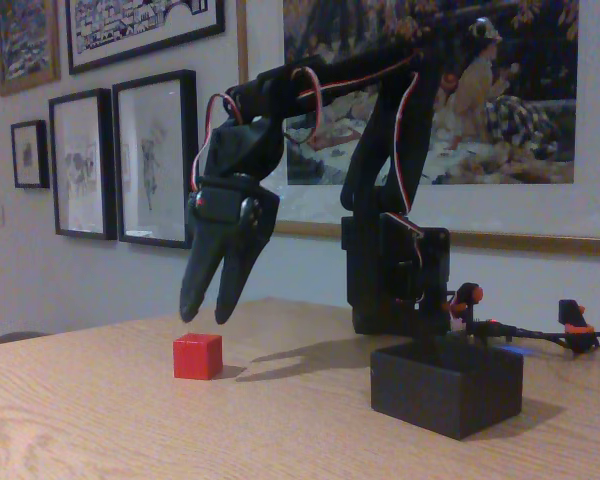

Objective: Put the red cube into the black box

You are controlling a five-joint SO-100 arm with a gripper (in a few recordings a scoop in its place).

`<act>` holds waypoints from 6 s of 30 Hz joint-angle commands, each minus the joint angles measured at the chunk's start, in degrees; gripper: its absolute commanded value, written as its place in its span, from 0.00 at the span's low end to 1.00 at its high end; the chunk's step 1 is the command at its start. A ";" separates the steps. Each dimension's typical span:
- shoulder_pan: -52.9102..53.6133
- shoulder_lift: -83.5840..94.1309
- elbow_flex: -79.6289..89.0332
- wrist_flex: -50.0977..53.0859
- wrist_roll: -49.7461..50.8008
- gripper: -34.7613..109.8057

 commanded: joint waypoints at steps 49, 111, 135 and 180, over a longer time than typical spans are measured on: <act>0.09 -13.62 -6.86 -2.55 -6.42 0.28; 52.03 10.63 0.53 2.99 -15.29 0.24; 53.53 8.61 1.23 -0.88 -21.36 0.35; 16.17 50.19 26.63 0.79 -30.50 0.37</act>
